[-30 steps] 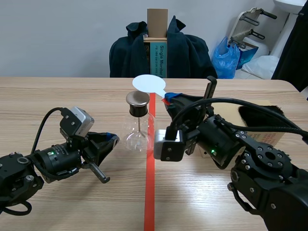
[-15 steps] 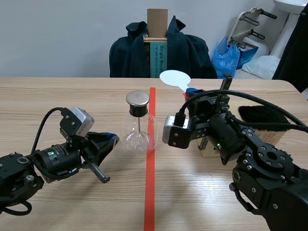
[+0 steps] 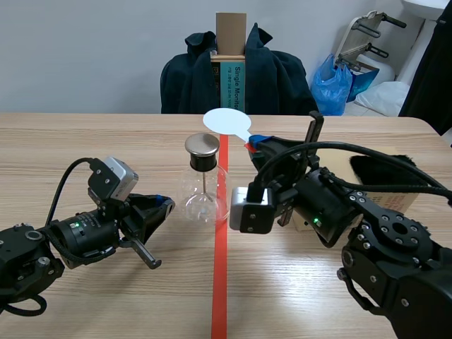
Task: Do the electroscope experiment.
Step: 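Move the plate toward and away from the electroscope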
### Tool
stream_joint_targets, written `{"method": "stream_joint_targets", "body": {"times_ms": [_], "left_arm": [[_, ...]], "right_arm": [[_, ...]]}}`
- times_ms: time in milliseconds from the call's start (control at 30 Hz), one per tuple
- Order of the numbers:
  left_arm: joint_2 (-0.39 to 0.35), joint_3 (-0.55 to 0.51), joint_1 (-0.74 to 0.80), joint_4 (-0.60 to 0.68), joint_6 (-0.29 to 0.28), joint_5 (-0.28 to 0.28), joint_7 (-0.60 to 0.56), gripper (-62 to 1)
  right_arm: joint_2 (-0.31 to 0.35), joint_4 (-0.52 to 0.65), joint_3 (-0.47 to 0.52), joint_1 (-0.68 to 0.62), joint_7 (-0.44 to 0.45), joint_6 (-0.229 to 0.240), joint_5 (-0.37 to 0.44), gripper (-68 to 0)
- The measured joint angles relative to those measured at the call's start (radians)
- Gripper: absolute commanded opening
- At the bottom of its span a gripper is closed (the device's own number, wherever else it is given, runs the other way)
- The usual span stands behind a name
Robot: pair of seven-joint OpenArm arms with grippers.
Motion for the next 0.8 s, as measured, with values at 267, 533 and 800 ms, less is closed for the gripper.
{"method": "stream_joint_targets", "body": {"times_ms": [267, 533, 800], "left_arm": [[0.000, 0.000, 0.000, 0.000, 0.000, 0.000, 0.000, -57.7], [0.000, 0.000, 0.000, 0.000, 0.000, 0.000, 0.000, -57.7], [0.000, 0.000, 0.000, 0.000, 0.000, 0.000, 0.000, -57.7]], "right_arm": [[0.000, 0.000, 0.000, 0.000, 0.140, 0.000, 0.000, -66.9], [0.000, 0.000, 0.000, 0.000, 0.174, 0.000, 0.000, -66.9], [0.000, 0.000, 0.000, 0.000, 0.170, 0.000, 0.000, -66.9]]}}
